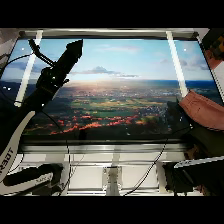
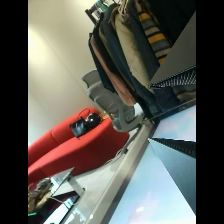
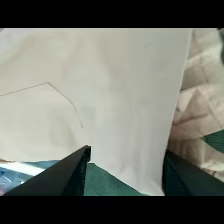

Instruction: Fold the clothes and pants, and hang the long-sleeved shirts on hangers.

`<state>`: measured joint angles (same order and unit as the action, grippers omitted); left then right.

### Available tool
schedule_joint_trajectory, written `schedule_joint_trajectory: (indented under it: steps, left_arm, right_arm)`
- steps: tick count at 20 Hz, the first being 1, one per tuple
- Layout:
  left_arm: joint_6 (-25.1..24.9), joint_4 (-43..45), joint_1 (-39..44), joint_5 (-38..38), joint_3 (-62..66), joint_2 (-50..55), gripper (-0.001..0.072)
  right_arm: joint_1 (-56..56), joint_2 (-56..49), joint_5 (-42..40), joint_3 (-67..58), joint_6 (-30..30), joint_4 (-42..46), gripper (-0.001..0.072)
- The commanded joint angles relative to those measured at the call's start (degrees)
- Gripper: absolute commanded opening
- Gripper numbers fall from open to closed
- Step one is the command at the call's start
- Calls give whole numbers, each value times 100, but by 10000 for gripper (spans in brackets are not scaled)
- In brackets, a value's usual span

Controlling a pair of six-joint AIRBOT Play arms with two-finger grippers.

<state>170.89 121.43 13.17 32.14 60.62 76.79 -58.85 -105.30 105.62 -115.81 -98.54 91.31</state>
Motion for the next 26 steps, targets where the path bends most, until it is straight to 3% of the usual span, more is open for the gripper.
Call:
schedule_joint_trajectory:
  steps: [1, 6, 9, 10, 11, 12, 13, 14, 17, 20, 22, 26]
  left_arm:
    - [-4, 2, 0, 0, 2, -2, 350]
    - [-4, 2, -4, 0, 2, -2, 350]
    - [-4, -13, -92, 4, 2, -7, 350]
    - [-4, -13, -153, 2, 2, -20, 349]
    - [-4, -11, -223, 2, 2, -48, 293]
    - [-7, -9, -306, 4, 2, -92, 172]
    - [-7, -2, -387, 2, 2, -151, 102]
    - [-15, 15, -481, 2, 2, -243, 38]
    - [-229, 236, -807, -20, 2, -638, 18]
    - [-223, 745, -986, -835, 0, -1268, 18]
    - [-227, 765, -977, -1635, -7, -1759, 19]
    - [-398, 763, -973, -2535, -7, -2680, 19]
  right_arm:
    - [-2, 31, -11, -234, 0, 20, 480]
    - [-2, 321, -350, -348, -83, -114, 480]
    - [-2, 516, -750, -348, -142, -1331, 477]
    - [0, 553, -868, -345, -129, -2068, 436]
    - [20, 570, -960, -348, -70, -2975, 286]
    - [68, 573, -979, -345, 131, -3960, 100]
    - [179, 573, -994, -345, 328, -4854, 11]
    - [330, 573, -1010, -345, 479, -5569, 11]
    - [1106, 573, -1108, -345, 741, -6848, 9]
    - [2227, 573, -1110, -345, 833, -6905, 8]
    - [2999, 573, -1226, -345, 833, -6850, 9]
    - [4299, 570, -1318, -345, 817, -6581, 9]
